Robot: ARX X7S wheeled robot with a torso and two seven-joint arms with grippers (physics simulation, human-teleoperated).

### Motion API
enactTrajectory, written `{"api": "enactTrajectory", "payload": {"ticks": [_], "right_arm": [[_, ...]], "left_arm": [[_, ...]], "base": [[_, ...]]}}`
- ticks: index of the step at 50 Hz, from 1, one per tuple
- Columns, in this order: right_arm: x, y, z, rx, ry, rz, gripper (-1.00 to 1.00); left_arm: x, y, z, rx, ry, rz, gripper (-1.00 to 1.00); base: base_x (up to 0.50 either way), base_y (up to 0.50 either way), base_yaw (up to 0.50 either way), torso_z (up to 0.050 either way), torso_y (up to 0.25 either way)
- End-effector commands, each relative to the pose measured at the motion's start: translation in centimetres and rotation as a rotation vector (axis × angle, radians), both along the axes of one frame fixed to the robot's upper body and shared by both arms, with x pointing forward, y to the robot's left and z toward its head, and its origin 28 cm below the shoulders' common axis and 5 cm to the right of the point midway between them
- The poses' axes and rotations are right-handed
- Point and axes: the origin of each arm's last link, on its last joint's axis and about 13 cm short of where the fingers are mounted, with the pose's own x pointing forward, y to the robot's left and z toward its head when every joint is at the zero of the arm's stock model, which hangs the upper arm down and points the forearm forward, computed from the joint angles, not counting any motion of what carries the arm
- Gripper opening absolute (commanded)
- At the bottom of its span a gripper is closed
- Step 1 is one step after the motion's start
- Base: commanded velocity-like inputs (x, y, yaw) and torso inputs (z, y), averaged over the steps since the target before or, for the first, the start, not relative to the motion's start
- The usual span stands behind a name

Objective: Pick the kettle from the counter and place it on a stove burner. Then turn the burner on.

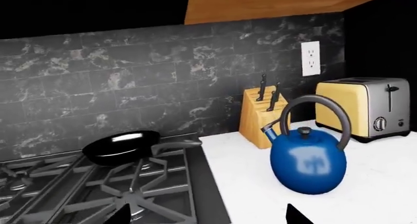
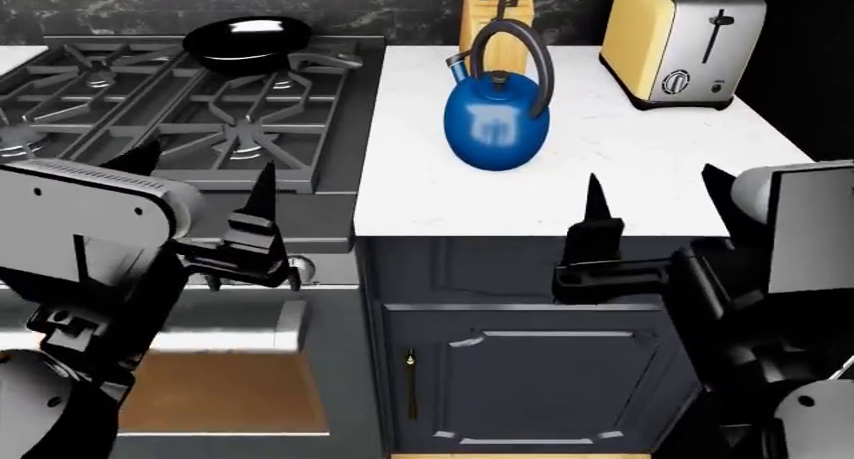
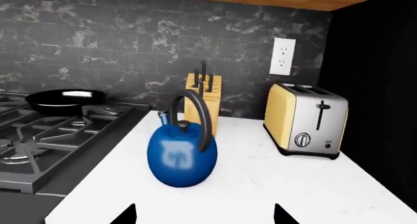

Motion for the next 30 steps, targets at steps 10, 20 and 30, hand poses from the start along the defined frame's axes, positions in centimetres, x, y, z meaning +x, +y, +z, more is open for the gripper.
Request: {"api": "enactTrajectory", "payload": {"ticks": [10, 20, 30], "right_arm": [[-1.04, -1.89, 2.75, -0.076, -0.062, -0.005, 1.00], [-1.06, -1.97, 2.94, -0.080, -0.073, -0.007, 1.00], [-1.04, -1.99, 2.80, -0.083, -0.065, -0.005, 1.00]], "left_arm": [[0.53, 1.58, 3.19, 0.023, -0.014, 0.044, 1.00], [0.38, 1.60, 3.44, 0.021, -0.023, 0.046, 1.00], [0.40, 1.63, 3.27, 0.019, -0.022, 0.048, 1.00]], "base": [[0.00, 0.00, 0.00, 0.000, 0.000], [0.00, 0.00, 0.00, 0.000, 0.000], [0.00, 0.00, 0.00, 0.000, 0.000]]}}
